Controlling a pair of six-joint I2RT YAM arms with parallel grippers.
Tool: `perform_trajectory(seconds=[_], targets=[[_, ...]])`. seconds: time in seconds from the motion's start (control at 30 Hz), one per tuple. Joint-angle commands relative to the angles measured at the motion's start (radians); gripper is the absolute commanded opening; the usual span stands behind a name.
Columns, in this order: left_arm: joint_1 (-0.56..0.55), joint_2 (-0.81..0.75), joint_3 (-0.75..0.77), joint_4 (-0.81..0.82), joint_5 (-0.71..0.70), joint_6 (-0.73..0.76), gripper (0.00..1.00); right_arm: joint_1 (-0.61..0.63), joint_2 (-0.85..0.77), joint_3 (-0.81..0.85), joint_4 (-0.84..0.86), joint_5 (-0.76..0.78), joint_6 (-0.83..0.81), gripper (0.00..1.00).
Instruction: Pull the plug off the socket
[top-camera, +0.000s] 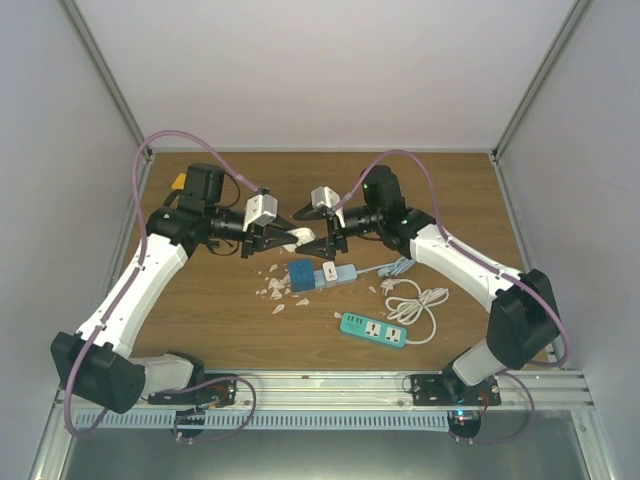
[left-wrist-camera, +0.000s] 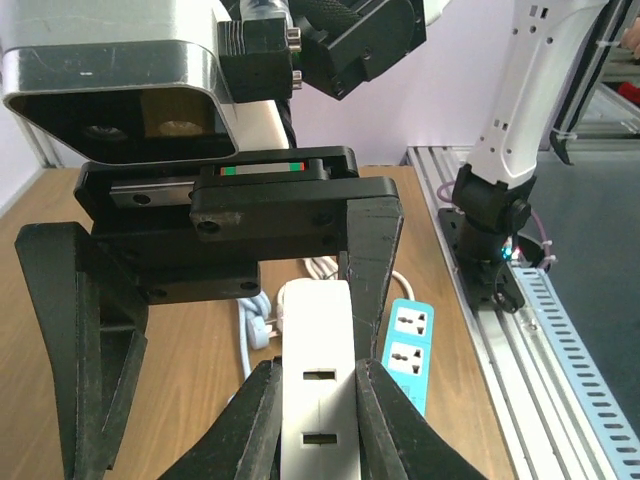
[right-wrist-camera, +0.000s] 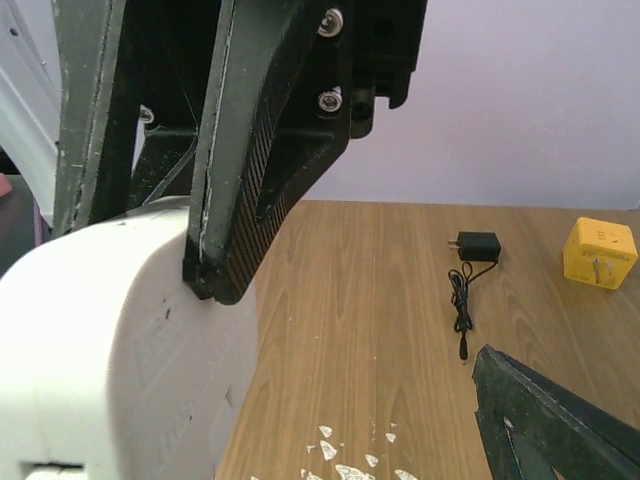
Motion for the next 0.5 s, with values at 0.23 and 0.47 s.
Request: perform_trajectory(seconds=[0.23,0.47], targets=[[-0.050,-0.066,-0.077,-0.106,0.002,0.066,0.00,-0.074,0.034,0.087,0.125,0.060,0.138,0.82],[-0.072,-0.092,-0.104,-0.082,-0.108,0.116,0.00,-0.074,0.036,0.084,0.152,0.061,0.169,0.82]])
